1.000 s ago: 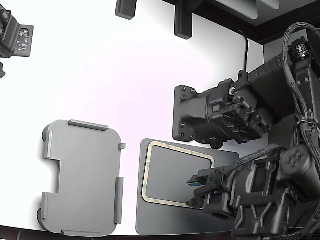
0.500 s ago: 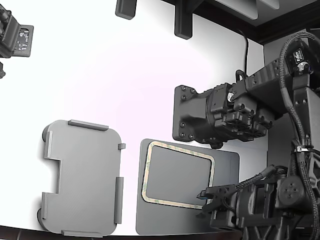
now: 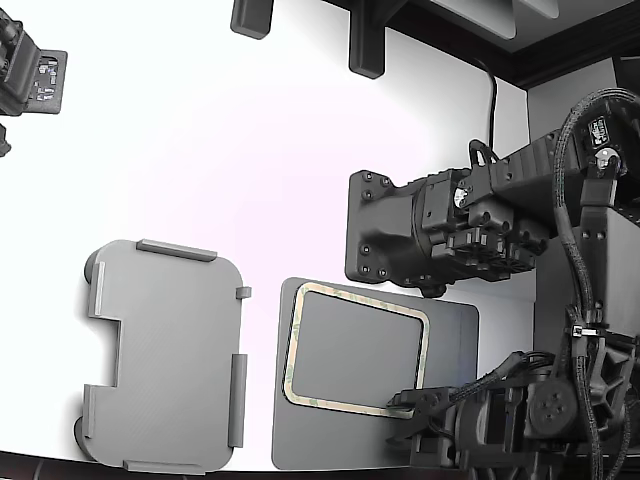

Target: Grab top frame and put it into gray box.

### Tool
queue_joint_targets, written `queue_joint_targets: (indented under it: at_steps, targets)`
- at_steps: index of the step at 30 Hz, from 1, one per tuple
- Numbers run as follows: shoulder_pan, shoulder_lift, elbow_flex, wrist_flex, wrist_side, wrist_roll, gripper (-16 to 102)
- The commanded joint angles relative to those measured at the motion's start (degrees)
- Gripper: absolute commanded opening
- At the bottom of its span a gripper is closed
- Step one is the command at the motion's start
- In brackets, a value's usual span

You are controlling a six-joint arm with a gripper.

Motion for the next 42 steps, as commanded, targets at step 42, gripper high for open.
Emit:
queue_joint_targets:
  at_steps: [42]
  targets:
    - [0.79,-2.2,-0.88,-1.58,-0.53,5.89,47]
